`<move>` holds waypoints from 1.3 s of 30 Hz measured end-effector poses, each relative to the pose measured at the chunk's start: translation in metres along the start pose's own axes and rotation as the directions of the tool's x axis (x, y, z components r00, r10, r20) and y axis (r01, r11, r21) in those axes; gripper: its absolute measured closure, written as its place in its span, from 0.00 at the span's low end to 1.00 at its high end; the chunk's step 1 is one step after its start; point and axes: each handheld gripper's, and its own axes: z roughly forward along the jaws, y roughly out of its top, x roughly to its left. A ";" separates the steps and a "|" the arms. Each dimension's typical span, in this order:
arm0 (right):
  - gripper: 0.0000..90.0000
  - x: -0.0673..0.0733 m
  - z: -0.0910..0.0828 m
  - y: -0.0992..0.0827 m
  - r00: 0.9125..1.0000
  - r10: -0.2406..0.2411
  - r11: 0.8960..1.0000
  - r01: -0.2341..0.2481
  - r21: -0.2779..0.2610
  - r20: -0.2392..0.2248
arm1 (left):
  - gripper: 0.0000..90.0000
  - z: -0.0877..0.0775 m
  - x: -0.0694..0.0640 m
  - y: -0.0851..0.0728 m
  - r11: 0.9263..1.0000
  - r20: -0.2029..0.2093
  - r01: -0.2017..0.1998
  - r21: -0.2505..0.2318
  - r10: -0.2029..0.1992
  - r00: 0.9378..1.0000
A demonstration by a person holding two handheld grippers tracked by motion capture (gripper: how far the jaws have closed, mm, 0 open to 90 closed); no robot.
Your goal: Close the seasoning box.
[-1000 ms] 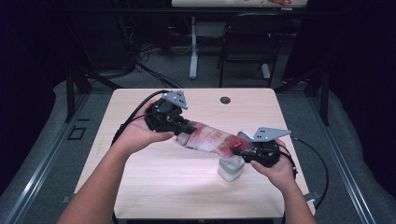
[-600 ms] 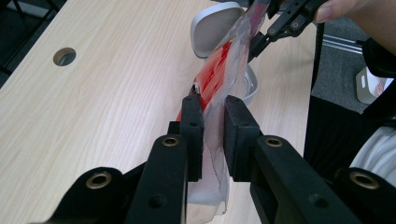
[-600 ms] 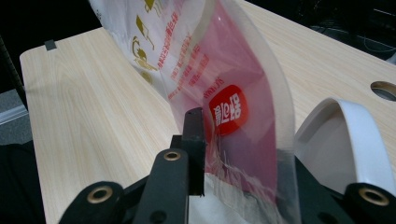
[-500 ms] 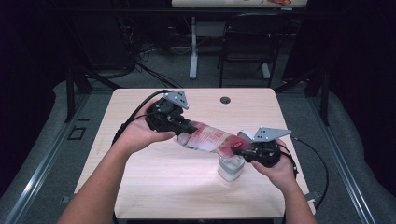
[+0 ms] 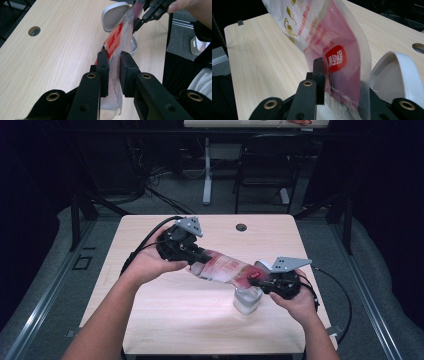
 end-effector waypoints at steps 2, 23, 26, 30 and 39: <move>0.92 0.000 0.000 0.000 1.000 0.000 1.000 0.000 0.000 -0.001 | 0.89 0.000 0.000 0.000 1.000 0.001 0.000 -0.001 0.000 1.000; 0.96 -0.001 -0.001 -0.001 1.000 0.005 1.000 -0.005 0.007 -0.010 | 0.89 0.001 -0.001 0.006 1.000 0.000 -0.009 0.002 0.009 1.000; 0.96 -0.002 -0.002 -0.001 1.000 0.006 1.000 -0.006 0.008 -0.012 | 0.89 0.001 -0.001 0.006 1.000 -0.002 -0.010 -0.002 0.010 1.000; 0.97 -0.002 -0.002 -0.002 1.000 0.009 1.000 -0.008 0.010 -0.012 | 0.89 0.002 -0.002 0.008 1.000 -0.003 -0.009 -0.001 0.009 1.000; 0.97 -0.003 -0.003 -0.002 1.000 0.009 1.000 -0.009 0.014 -0.014 | 0.89 0.002 -0.002 0.010 1.000 -0.003 -0.013 -0.004 0.013 1.000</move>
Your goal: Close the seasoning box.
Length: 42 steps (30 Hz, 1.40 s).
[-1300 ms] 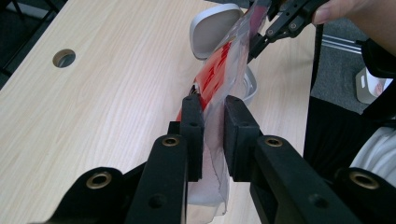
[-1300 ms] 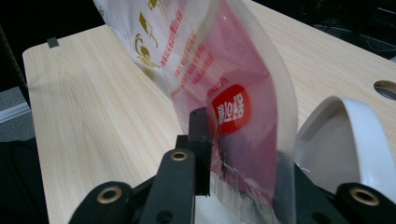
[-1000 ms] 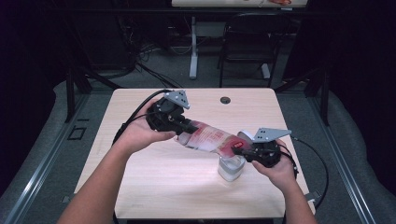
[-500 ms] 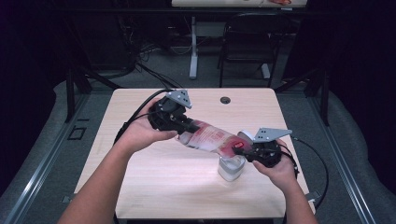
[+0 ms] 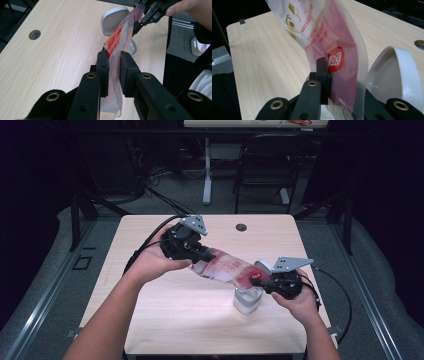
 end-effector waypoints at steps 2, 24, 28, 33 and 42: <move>0.97 0.000 0.000 0.000 1.000 -0.001 1.000 0.001 0.002 -0.001 | 0.89 0.000 0.000 0.000 1.000 0.000 0.000 0.000 0.000 1.000; 0.99 -0.002 -0.018 0.000 1.000 0.003 1.000 -0.003 0.007 -0.013 | 0.89 0.004 0.000 0.002 1.000 0.026 0.001 -0.030 0.000 1.000; 0.99 -0.001 -0.019 0.001 1.000 0.002 1.000 -0.002 0.005 -0.020 | 0.89 0.003 0.000 0.003 1.000 0.027 -0.005 -0.028 0.006 1.000; 0.99 0.000 -0.018 0.002 1.000 -0.002 1.000 0.002 0.007 -0.030 | 0.89 0.001 0.001 0.002 1.000 0.024 -0.006 -0.022 0.006 1.000; 0.99 -0.001 -0.015 0.001 1.000 0.006 1.000 -0.005 0.014 -0.030 | 0.89 0.003 -0.001 0.004 1.000 0.019 -0.010 -0.012 0.010 1.000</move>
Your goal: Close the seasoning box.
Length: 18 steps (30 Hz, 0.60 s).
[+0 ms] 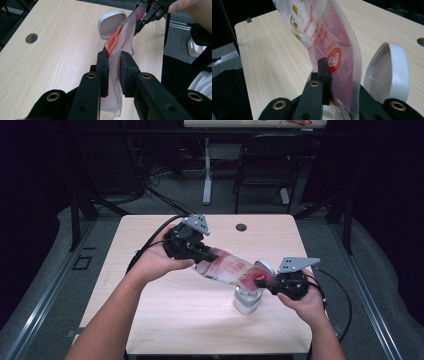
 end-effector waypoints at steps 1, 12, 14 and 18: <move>0.99 0.000 0.000 0.000 1.000 0.000 1.000 0.000 0.001 -0.001 | 0.89 0.000 0.000 0.000 1.000 0.001 0.000 0.000 0.000 1.000; 0.99 -0.001 0.001 -0.001 1.000 0.005 1.000 -0.005 -0.005 0.007 | 0.89 0.001 -0.001 0.002 1.000 -0.007 -0.002 0.001 0.002 1.000; 0.99 -0.001 0.001 -0.001 1.000 0.004 1.000 -0.004 -0.001 0.007 | 0.89 0.001 -0.001 0.002 1.000 -0.007 -0.002 0.003 0.002 1.000; 0.99 -0.001 0.001 -0.001 1.000 0.002 1.000 -0.002 0.000 0.008 | 0.89 0.000 -0.001 0.002 1.000 -0.008 -0.001 -0.001 0.001 1.000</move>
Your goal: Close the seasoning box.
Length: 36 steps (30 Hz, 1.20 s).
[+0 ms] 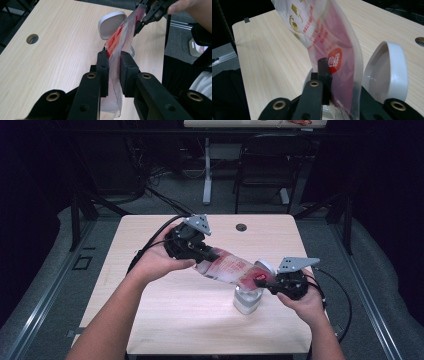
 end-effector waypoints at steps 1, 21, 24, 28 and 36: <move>0.99 0.000 0.000 0.000 1.000 -0.001 1.000 0.001 -0.001 -0.001 | 0.89 0.000 0.000 0.000 1.000 0.002 0.000 0.000 0.000 1.000; 0.99 0.004 0.002 0.003 1.000 -0.009 1.000 0.009 -0.017 0.003 | 0.88 -0.002 0.004 -0.020 0.999 0.005 0.036 -0.026 -0.036 0.999; 0.98 0.005 0.004 0.003 1.000 -0.008 0.999 0.008 -0.034 0.014 | 0.88 -0.002 0.007 -0.027 0.998 0.009 0.050 -0.046 -0.049 0.999; 0.96 0.005 0.004 0.004 1.000 -0.003 0.999 0.003 -0.053 0.013 | 0.88 -0.001 0.009 -0.037 0.995 0.017 0.076 -0.061 -0.075 0.997; 0.92 0.004 0.005 0.004 1.000 0.017 0.996 -0.016 -0.084 0.004 | 0.87 0.000 0.011 -0.053 0.992 0.023 0.099 -0.077 -0.098 0.995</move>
